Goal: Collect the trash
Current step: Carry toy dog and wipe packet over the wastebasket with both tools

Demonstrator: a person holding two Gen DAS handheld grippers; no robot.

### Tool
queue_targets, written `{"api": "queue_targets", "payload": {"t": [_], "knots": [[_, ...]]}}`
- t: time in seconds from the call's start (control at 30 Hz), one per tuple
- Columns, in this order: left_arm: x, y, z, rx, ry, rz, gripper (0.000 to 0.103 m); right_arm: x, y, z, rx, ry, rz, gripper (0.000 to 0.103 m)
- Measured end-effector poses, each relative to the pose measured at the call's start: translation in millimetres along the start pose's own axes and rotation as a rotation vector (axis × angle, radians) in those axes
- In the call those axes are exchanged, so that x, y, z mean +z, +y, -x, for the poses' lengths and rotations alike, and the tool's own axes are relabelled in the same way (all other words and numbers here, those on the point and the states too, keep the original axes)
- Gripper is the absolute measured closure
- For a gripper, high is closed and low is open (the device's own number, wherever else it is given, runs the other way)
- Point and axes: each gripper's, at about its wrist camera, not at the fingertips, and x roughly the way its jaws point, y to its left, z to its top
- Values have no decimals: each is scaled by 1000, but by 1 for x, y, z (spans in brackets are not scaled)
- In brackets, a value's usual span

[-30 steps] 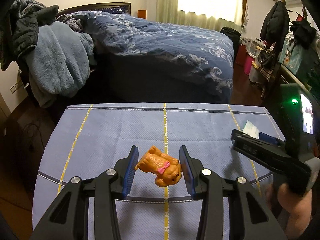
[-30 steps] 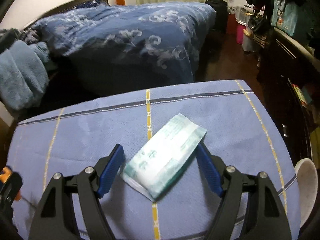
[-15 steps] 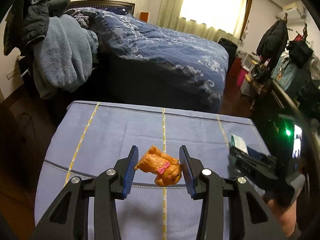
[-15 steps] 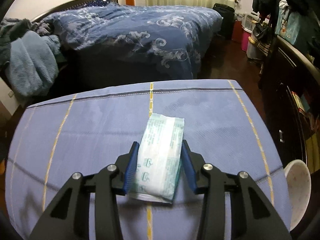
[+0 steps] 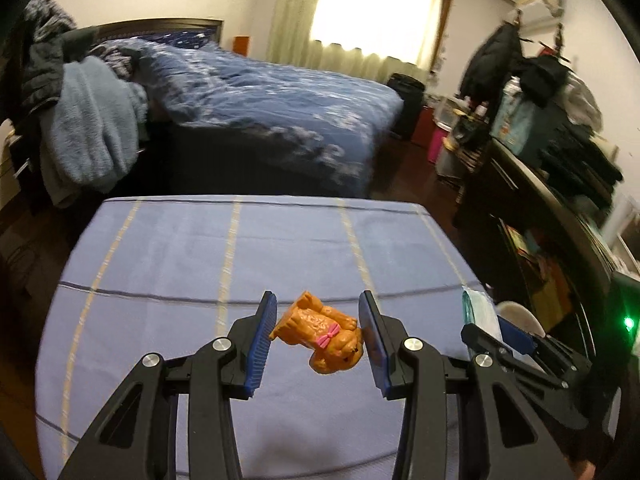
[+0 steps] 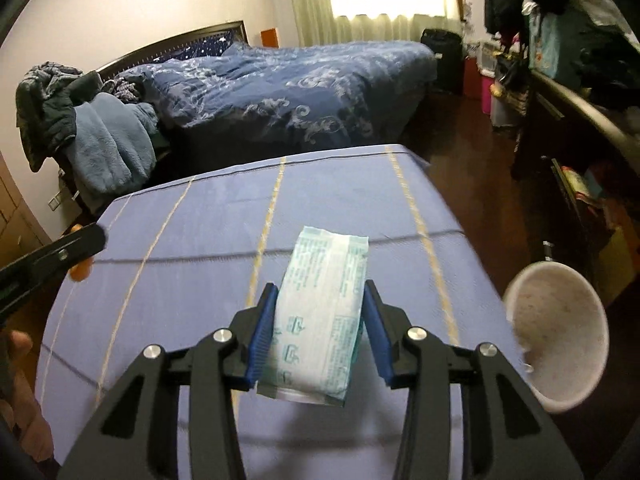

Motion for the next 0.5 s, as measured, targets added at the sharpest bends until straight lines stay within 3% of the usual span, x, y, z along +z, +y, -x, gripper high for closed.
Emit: {"api": "queue_targets", "payload": {"t": [0.5], "knots": [[-23, -95, 12, -87, 3, -131, 60, -53, -61, 93, -26, -103, -69, 59]]}}
